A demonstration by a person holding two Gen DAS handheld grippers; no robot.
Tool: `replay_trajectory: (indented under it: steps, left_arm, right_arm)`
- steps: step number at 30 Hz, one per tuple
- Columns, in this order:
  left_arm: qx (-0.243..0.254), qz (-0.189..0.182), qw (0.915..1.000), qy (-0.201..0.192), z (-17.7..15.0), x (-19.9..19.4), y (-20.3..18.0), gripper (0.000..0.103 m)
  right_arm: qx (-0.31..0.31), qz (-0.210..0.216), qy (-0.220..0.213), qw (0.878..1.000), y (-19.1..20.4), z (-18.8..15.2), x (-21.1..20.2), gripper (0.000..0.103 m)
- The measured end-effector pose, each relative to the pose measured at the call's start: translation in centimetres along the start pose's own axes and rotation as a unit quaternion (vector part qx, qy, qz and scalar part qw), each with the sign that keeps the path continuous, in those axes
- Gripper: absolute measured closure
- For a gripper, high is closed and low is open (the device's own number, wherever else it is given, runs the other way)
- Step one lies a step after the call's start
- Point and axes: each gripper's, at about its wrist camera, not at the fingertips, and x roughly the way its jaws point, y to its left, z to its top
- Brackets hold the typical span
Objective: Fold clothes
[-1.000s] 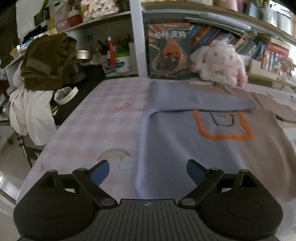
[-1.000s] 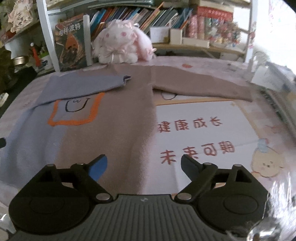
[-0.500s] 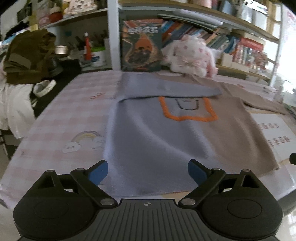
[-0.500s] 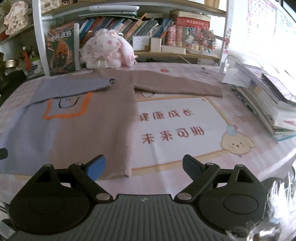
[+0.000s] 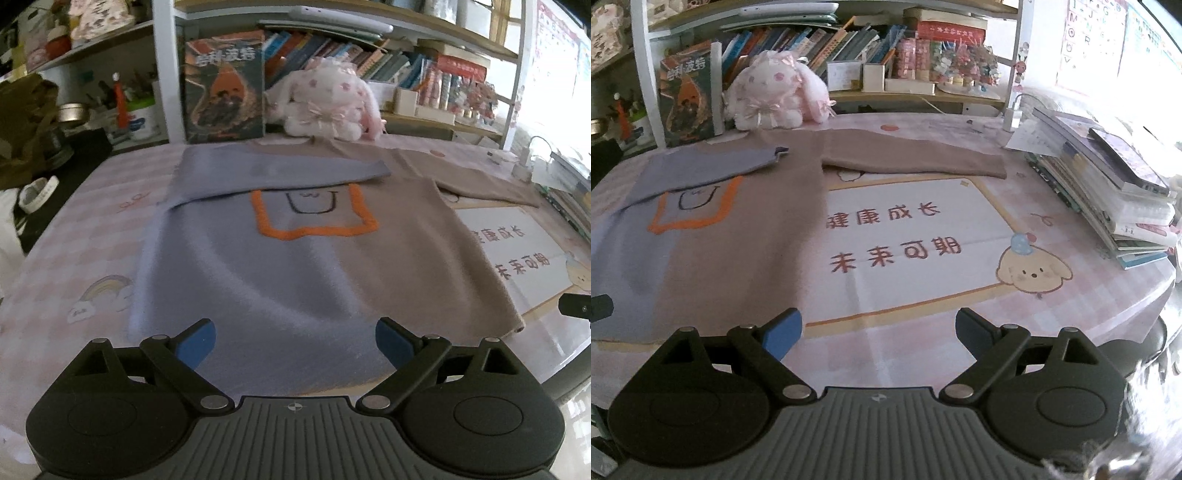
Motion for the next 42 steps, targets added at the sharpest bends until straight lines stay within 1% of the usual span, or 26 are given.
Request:
replay_trajectory:
  steps: [5, 8, 11, 13, 16, 20, 23, 27, 30, 33, 34, 35, 37, 38, 42]
  left_arm:
    - [-0.001, 0.009, 0.9999, 0.007, 1.5, 1.8, -3.0, 0.007]
    - [-0.015, 0.030, 0.9993, 0.019, 2.8, 3.3, -5.1, 0.007]
    - [-0.032, 0.061, 0.9974, 0.025, 4.3, 4.4, -7.2, 0.007]
    - [-0.042, 0.068, 0.9965, 0.025, 4.8, 5.1, -8.5, 0.007]
    - [-0.048, 0.075, 0.9956, 0.028, 5.5, 5.8, -10.6, 0.007]
    - [-0.054, 0.103, 0.9932, 0.009, 5.8, 5.7, -12.9, 0.007]
    - [-0.060, 0.130, 0.9897, 0.002, 5.9, 5.6, -13.7, 0.007]
    - [-0.081, 0.151, 0.9852, 0.012, 6.0, 5.9, -13.9, 0.007]
    - [-0.093, 0.162, 0.9822, 0.020, 6.1, 6.1, -14.1, 0.007]
    - [-0.091, 0.177, 0.9797, 0.027, 6.2, 6.3, -14.4, 0.007]
    - [-0.088, 0.180, 0.9792, 0.030, 6.2, 6.3, -14.5, 0.007]
    - [-0.087, 0.184, 0.9786, 0.031, 6.2, 6.2, -14.6, 0.007]
    - [-0.087, 0.190, 0.9774, 0.032, 6.2, 6.0, -14.7, 0.007]
    - [-0.088, 0.192, 0.9770, 0.032, 6.2, 6.0, -14.7, 0.007]
    - [-0.091, 0.191, 0.9768, 0.037, 6.1, 5.8, -14.7, 0.007]
  right_arm:
    - [0.007, 0.010, 0.001, 1.000, -2.8, 1.4, 2.3, 0.013]
    - [0.011, 0.021, -0.002, 1.000, -5.2, 3.0, 4.4, 0.013]
    - [0.020, 0.039, 0.008, 0.999, -8.3, 5.6, 7.3, 0.013]
    - [0.023, 0.056, 0.003, 0.998, -10.4, 7.5, 9.1, 0.013]
    - [0.017, 0.070, 0.005, 0.997, -12.8, 9.9, 12.0, 0.013]
    - [0.013, 0.086, 0.013, 0.996, -15.0, 12.7, 15.5, 0.013]
    - [0.021, 0.093, 0.021, 0.995, -16.4, 14.3, 17.6, 0.014]
    - [0.033, 0.093, 0.029, 0.995, -17.9, 15.8, 19.9, 0.016]
    - [0.044, 0.098, 0.030, 0.994, -18.7, 16.3, 20.8, 0.022]
    - [0.040, 0.097, 0.037, 0.994, -19.0, 16.6, 21.7, 0.029]
    - [0.042, 0.096, 0.038, 0.994, -19.1, 16.7, 21.9, 0.034]
    - [0.046, 0.094, 0.039, 0.994, -19.2, 16.8, 22.2, 0.036]
    - [0.061, 0.098, 0.046, 0.992, -19.5, 16.8, 22.7, 0.036]
    - [0.068, 0.101, 0.045, 0.992, -19.6, 16.8, 22.8, 0.038]
    - [0.078, 0.113, 0.039, 0.990, -19.5, 17.1, 23.1, 0.039]
